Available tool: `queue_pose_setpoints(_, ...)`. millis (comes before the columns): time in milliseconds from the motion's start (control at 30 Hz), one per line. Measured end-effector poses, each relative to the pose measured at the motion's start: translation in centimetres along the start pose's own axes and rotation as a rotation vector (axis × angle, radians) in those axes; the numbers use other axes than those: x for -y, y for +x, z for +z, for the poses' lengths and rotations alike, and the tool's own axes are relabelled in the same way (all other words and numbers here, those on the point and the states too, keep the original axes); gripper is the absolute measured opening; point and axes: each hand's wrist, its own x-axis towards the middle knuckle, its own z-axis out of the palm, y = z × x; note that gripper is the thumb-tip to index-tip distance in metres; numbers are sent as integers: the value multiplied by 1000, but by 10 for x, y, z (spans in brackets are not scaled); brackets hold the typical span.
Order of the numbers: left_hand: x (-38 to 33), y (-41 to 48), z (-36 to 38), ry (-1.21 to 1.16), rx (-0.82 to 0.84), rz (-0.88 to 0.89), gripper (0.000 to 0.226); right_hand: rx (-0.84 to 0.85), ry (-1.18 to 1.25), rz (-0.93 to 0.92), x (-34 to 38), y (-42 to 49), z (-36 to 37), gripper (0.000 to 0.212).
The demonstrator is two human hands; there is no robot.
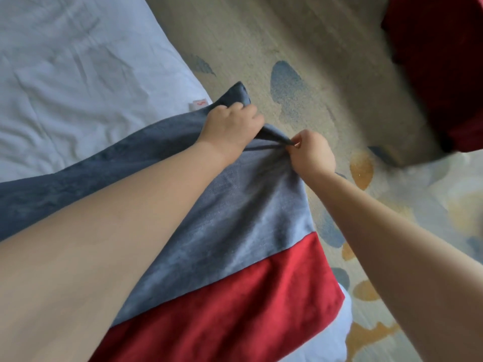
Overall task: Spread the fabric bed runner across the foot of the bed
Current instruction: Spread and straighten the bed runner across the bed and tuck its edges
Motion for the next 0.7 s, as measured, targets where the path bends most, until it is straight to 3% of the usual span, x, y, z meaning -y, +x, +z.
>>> queue_pose_setpoints(67,3,-7,3,-28,12,-28,30,43,87,-34,-5,-2,-1,13)
queue_pose_setpoints(167,1,-22,5,-88,13,-46,30,192,277,56,-21,-20,-4,19)
queue_pose_setpoints(333,-6,-37,10,-102,86,-90,37,769,299,340,-62,-65,-15,23)
queue_pose_setpoints(400,-4,-38,11,-72,138,-118,34,880,333,381,-76,-79,-15,22)
queue_pose_setpoints(467,-5,-36,12,-37,164,-115,28,878,305,354,-85,-89,-12,18)
queue_pose_setpoints(600,-19,-35,16,29,147,-62,10,649,214,218,-95,-94,-4,21)
queue_pose_setpoints(700,-21,-37,17,26,127,-77,13,529,157,193,-104,-89,-6,26)
